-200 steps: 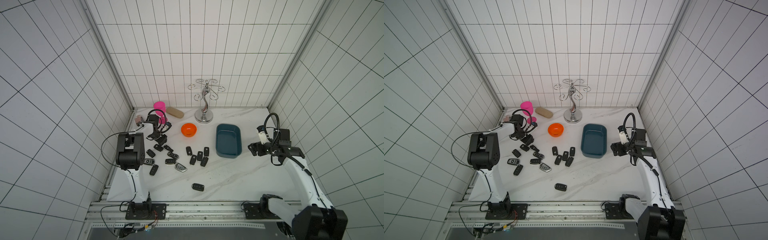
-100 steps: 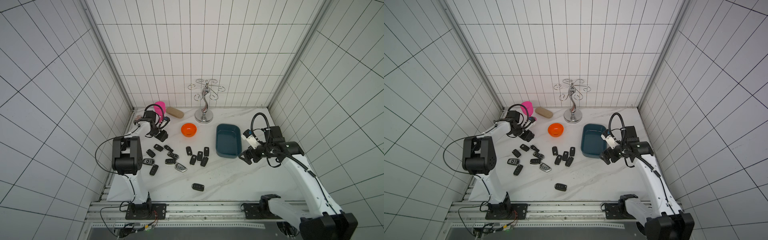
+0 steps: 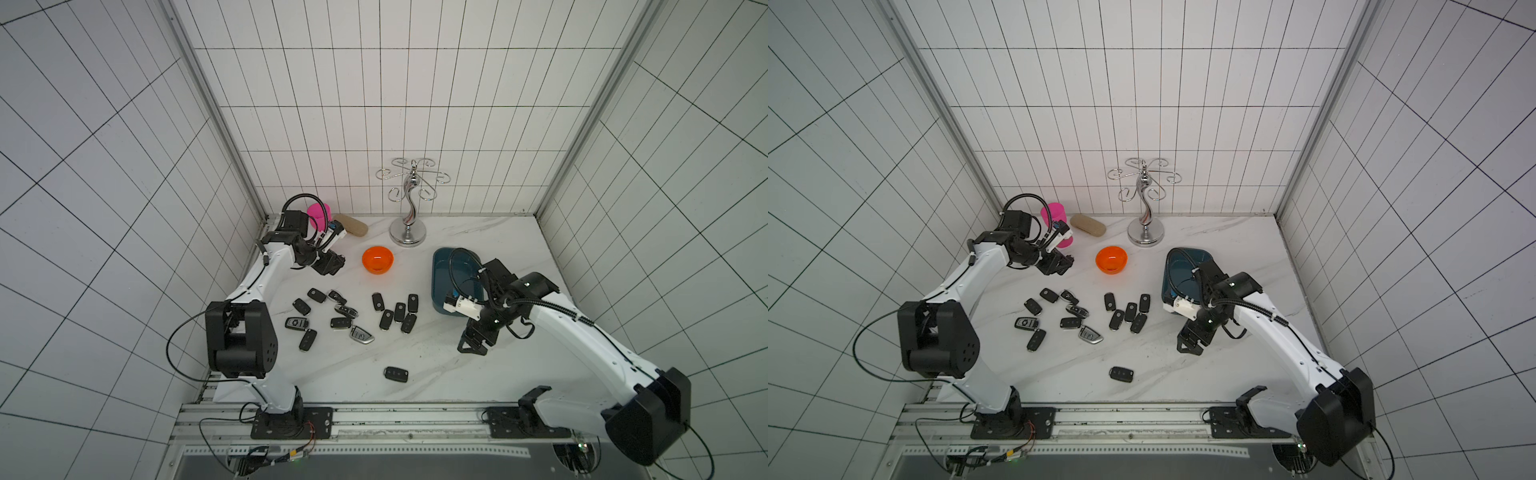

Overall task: Place the car key into the storage box
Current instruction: Pick up the car key from the center of the board, then place the car key in the storage box.

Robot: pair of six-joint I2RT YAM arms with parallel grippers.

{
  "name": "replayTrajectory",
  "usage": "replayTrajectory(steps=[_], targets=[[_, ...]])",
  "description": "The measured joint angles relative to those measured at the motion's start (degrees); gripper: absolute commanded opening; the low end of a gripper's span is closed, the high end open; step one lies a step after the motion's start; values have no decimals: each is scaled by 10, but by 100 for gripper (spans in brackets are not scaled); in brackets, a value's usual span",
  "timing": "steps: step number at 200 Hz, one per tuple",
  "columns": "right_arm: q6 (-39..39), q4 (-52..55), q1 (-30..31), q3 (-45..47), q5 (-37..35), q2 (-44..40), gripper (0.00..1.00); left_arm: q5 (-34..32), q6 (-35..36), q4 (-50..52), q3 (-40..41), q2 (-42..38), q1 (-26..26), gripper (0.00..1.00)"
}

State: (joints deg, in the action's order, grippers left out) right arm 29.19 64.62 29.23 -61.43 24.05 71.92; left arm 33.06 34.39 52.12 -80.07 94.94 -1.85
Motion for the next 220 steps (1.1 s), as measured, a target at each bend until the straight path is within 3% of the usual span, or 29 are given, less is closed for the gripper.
replayTrajectory(steps=[33, 83, 123, 155, 220], targets=[[-6, -17, 9, -33, -4, 55, 79, 35, 1, 7, 34, -43, -38, 15], [-35, -27, -5, -191, 42, 176, 75, 30, 3, -73, 118, -113, -144, 15], [-69, -16, -57, -252, 116, 225, 75, 18, -11, -139, 128, -112, -172, 16], [-101, -8, -102, -279, 179, 252, 74, -23, -20, -173, 126, -93, -228, 16], [-168, -20, -126, -299, 247, 290, 72, -83, -66, -218, 82, -37, -294, 17]])
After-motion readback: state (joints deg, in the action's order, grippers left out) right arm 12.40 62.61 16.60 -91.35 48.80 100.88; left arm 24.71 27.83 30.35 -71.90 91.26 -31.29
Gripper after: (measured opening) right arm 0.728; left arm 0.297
